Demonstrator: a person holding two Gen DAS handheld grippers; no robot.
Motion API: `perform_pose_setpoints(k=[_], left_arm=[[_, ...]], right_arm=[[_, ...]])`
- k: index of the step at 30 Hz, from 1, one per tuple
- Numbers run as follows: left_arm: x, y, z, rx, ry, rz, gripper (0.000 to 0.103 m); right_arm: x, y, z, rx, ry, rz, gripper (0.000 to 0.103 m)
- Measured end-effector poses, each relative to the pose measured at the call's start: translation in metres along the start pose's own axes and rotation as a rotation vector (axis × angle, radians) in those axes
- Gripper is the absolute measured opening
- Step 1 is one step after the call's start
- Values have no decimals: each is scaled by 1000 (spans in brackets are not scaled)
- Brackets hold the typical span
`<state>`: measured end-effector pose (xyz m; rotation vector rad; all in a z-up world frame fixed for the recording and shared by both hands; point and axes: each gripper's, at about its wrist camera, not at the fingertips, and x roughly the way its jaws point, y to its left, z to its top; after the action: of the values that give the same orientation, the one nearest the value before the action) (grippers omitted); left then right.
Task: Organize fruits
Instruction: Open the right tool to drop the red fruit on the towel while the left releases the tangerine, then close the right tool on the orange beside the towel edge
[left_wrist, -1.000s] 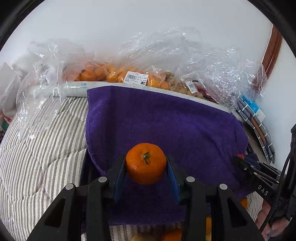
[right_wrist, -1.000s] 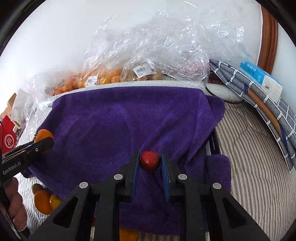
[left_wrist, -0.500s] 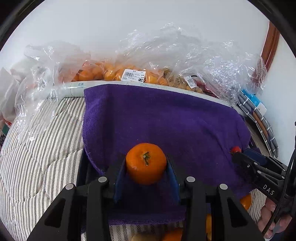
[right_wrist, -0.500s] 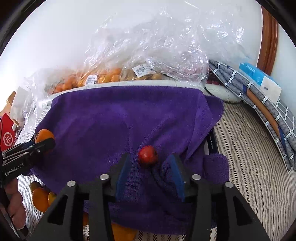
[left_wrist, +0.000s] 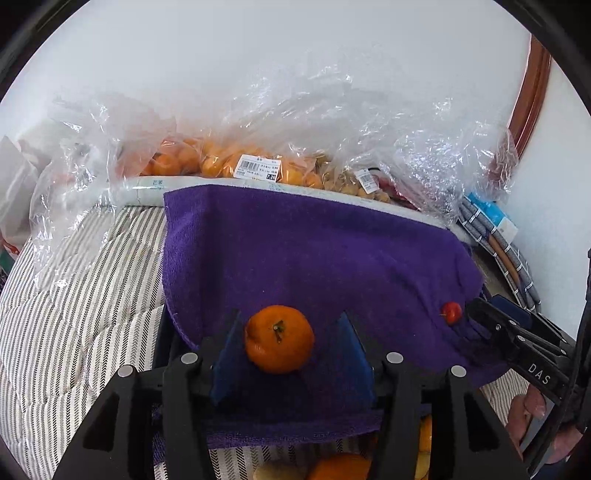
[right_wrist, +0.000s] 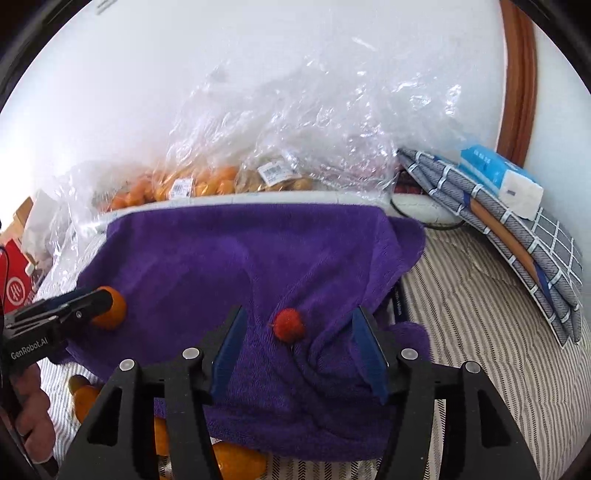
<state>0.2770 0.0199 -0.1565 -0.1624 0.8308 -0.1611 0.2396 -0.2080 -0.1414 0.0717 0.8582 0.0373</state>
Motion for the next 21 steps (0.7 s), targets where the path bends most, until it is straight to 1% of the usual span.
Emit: perform_pose_setpoints(k=[2,4,7,9,11,14,16,19,21], left_arm=[[-4,1,-1,-12,-40,30,51],[-10,0,0,0,-83,53,51],[-18,0,1,9,-124,57,51],[-21,1,2,8,-134,41,51],[-24,1,2,11,-143,25,51],[-25,3,1,16,-147,25,51],[-25,5,1,6,-136,15,52],[-27,6,0,-11,-131,-1,55],[-31,7,-2,-10,-137,4,56]], right_arm=[[-4,-1,1,10,-18,6,59],[-11,-3,4,13,-45,-16,59],[-22,-6,6,30,-88,-33,59],[-25,-6,8,30,-88,-20,59],[-29,-5,9,23,-90,11,59],[-40,2,6,-6,-82,26,59],[-51,8,-1,-28,-76,44,59],[-65,12,-16,-43,-64,53,59],[-70,13,-26,-41,-55,61,59]])
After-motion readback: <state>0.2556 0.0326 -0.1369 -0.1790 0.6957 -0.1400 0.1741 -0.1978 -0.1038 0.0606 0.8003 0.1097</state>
